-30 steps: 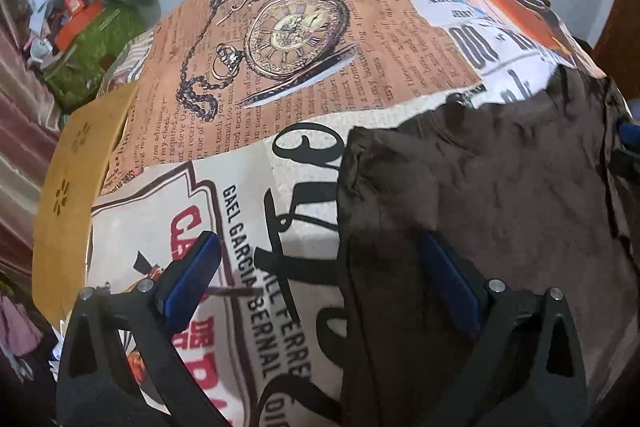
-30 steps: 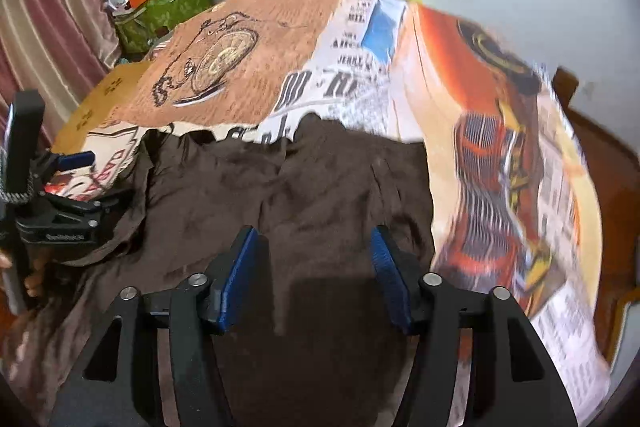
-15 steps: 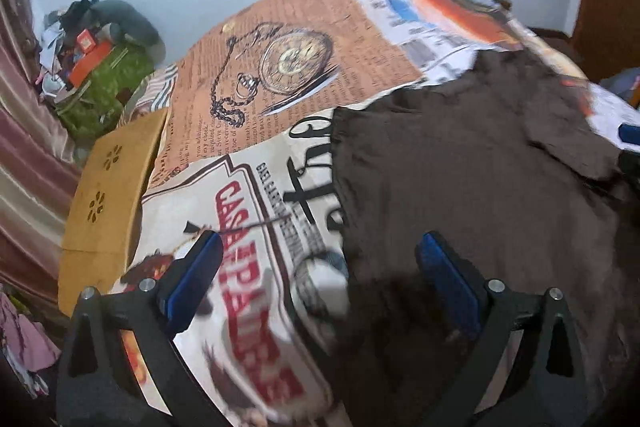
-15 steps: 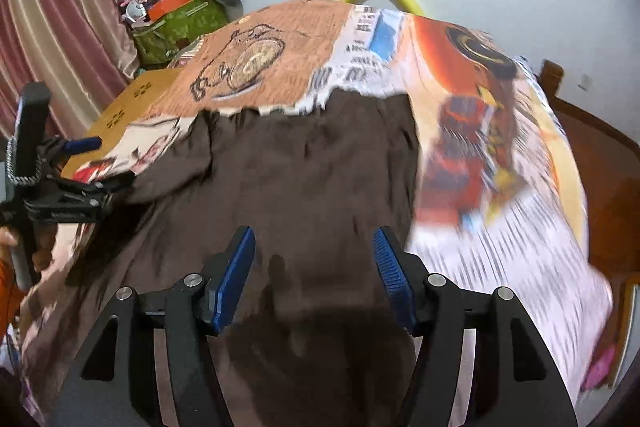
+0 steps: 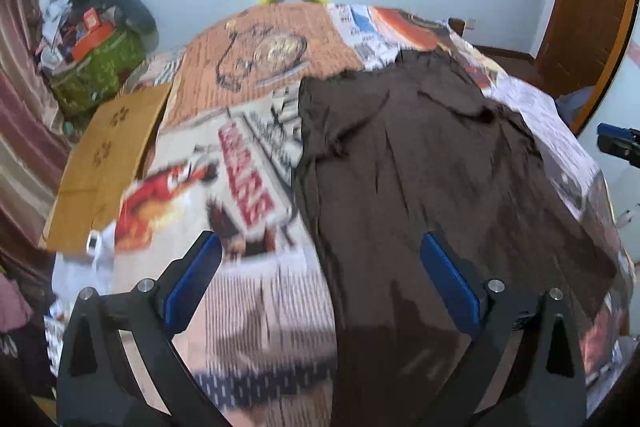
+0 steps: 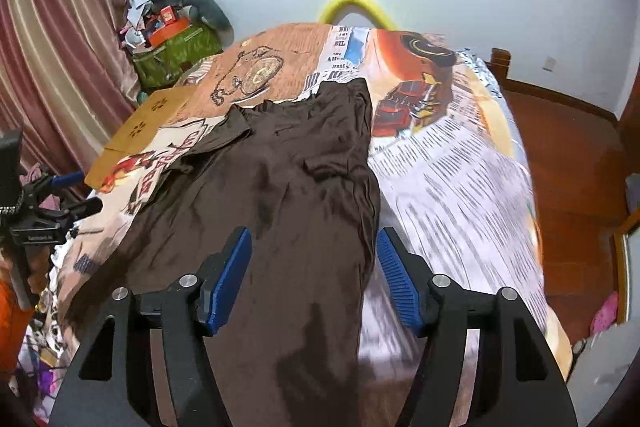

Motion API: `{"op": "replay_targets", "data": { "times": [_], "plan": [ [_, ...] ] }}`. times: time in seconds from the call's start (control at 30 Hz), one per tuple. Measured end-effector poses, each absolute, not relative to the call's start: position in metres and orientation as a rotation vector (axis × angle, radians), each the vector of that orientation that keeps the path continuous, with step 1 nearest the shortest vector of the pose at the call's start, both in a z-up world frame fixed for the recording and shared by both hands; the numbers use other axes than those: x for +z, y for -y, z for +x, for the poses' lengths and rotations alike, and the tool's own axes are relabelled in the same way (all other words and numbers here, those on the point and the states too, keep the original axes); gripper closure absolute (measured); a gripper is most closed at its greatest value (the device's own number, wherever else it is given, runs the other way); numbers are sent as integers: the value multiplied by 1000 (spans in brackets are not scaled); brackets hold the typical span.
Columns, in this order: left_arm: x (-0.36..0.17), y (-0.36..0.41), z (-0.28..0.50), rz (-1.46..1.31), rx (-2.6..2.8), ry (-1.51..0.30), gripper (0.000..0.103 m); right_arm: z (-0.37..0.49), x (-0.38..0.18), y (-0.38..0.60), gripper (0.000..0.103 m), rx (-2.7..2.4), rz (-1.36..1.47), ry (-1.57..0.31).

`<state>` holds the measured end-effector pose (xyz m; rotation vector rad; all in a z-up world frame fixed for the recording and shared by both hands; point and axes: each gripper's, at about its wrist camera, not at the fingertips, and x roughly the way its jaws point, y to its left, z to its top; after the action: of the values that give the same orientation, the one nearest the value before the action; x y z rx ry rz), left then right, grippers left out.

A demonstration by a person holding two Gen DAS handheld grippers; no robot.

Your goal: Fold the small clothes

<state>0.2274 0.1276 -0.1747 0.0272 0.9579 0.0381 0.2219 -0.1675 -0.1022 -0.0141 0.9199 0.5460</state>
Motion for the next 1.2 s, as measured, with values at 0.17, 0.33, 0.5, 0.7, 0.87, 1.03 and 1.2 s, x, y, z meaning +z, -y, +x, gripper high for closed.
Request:
{"op": "replay_targets", "data": {
  "times": [0.17,0.33,0.5,0.7,0.87,1.03,1.2],
  "plan": [
    [-187,-134,189,-46,41,-1026,3,187,-106,175,37,534,-65,-930],
    [-203,-134,161,-76,16,-1079,3,161,-135,181,37,522,-101,-1017],
    [-222,-137,147,-103,16,-1138,7,149,-179,190,37,488,-48,-1140],
    [-240,-132,138,-162,-44,-1197,23,142,-201,202,37,481,-1,-1177],
    [-240,-129,135,-196,-73,-1193,43,137,-206,201,46,498,32,-1165],
    [-234,-115,134,-153,-121,-1188,97,132,-207,196,82,536,41,-1163],
    [-230,-117,136,-153,-96,-1167,99,130,-204,191,94,542,31,-1146]
  ]
}}
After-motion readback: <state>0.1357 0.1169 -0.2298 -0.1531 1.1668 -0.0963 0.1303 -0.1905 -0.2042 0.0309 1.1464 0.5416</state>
